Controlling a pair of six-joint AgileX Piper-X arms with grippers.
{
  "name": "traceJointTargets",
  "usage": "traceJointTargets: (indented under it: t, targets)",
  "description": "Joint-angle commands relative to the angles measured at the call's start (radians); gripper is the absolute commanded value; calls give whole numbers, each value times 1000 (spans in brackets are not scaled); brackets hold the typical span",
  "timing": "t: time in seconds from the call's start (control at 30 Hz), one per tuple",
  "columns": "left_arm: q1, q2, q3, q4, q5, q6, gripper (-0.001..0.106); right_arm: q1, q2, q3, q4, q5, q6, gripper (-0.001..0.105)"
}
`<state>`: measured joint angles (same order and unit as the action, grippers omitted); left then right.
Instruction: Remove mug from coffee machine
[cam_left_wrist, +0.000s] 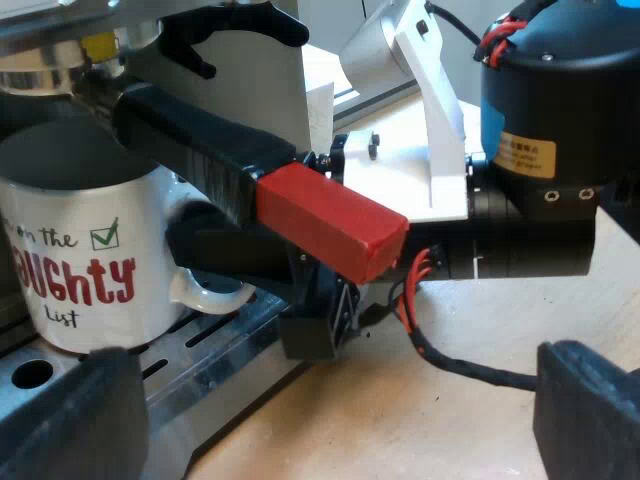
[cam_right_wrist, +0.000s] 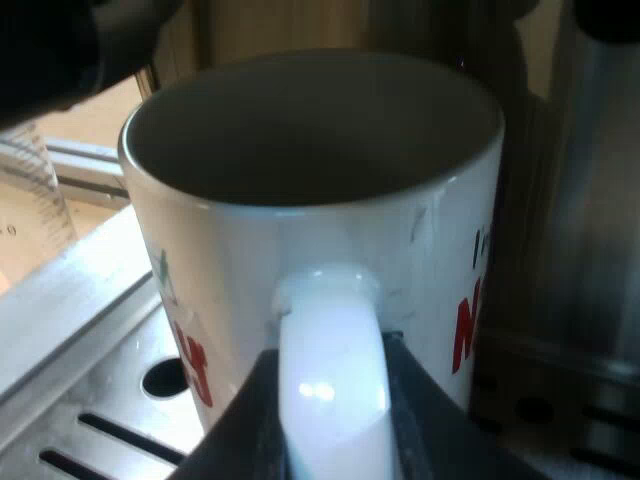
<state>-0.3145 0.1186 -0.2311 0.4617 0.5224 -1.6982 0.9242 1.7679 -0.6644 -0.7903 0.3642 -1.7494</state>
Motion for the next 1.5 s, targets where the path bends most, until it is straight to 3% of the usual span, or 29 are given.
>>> traceJointTargets:
  t: [0.03, 0.27, 0.7, 0.77, 0.9, 0.97, 1.03, 1.17, 1.5]
  targets:
    - [-5, -2, -4, -18, 12, -3, 80, 8, -46, -6, 117, -6, -5, 0]
    - [-5, -2, -4, -18, 12, -3, 80, 19, -120, 4, 145, 9, -5, 0]
    - [-5, -2, -4, -18, 12, -3, 80, 133, -291, 146, 145, 188, 0, 0]
    - [-5, -2, -4, -18, 15, -3, 80, 179, -367, 200, 145, 258, 3, 0]
    - [-5, -2, -8, -18, 78, -6, 80, 216, -425, 234, 145, 311, 3, 0]
    - [-5, -2, -7, -21, 162, -16, 80, 263, -504, 268, 153, 368, 3, 0]
    - [-8, -2, -7, -27, 167, -31, 80, 285, -539, 278, 182, 389, 3, 0]
    - [-67, -2, -10, -28, 198, -31, 80, 326, -632, 278, 303, 451, 3, 0]
    - [-232, -2, -10, -37, 199, -29, 80, 339, -815, 281, 483, 562, 42, 0]
